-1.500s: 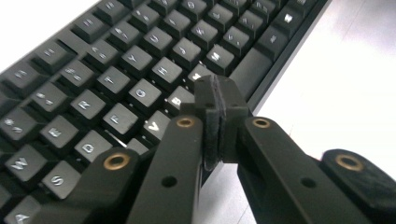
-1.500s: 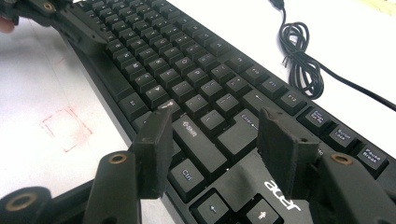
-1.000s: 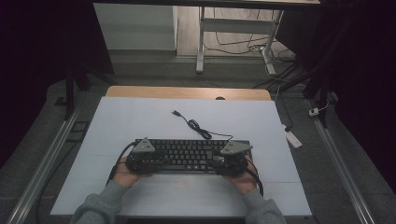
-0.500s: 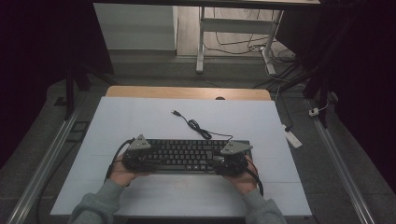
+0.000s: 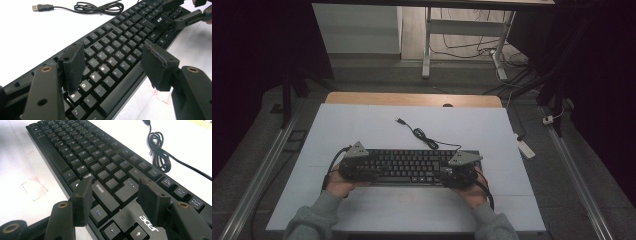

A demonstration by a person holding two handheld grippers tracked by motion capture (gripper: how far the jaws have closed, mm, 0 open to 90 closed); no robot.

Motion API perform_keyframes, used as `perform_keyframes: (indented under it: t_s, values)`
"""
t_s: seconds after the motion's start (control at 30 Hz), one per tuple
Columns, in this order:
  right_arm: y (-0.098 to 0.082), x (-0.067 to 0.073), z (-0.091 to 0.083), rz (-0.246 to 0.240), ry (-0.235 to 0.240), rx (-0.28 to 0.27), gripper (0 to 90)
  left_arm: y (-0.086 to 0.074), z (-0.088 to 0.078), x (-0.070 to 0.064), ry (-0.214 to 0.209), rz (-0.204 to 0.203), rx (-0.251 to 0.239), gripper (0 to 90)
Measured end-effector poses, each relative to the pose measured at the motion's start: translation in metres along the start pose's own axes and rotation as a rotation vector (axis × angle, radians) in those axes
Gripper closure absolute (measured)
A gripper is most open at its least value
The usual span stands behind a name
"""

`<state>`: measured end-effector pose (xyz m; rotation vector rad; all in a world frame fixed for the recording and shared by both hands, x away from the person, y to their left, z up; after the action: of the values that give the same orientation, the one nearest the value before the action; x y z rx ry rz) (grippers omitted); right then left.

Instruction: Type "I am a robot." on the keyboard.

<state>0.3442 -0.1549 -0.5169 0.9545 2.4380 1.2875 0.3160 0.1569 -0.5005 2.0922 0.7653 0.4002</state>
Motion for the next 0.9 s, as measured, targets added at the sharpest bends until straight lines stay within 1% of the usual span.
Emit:
perform_keyframes:
  t_s: [0.37,0.57,0.7,0.9]
  values:
    - [0.000,0.000,0.000,0.002,-0.003,0.003,45.5,-0.004,-0.004,0.012,0.026,-0.038,0.013,32.5]
    - [0.000,0.000,0.000,0.003,-0.002,0.003,45.6,-0.007,-0.005,0.018,0.040,-0.050,0.018,32.3]
    - [0.000,-0.001,0.000,0.002,-0.002,0.003,45.6,-0.010,-0.005,0.022,0.053,-0.060,0.021,33.0]
    - [-0.001,0.000,0.000,0.003,-0.002,0.004,45.5,-0.016,-0.006,0.030,0.088,-0.074,0.043,37.4]
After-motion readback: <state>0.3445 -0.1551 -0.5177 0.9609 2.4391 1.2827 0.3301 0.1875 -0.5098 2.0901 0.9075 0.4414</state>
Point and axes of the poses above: each handheld gripper's, and its own axes: z roughly forward along the jaws, y roughly out of its top, x roughly to its left, the point moved 3 cm from there along z, roughly forward along the jaws, and after that the axes turned 10 degrees about z, right-handed, at the moved point
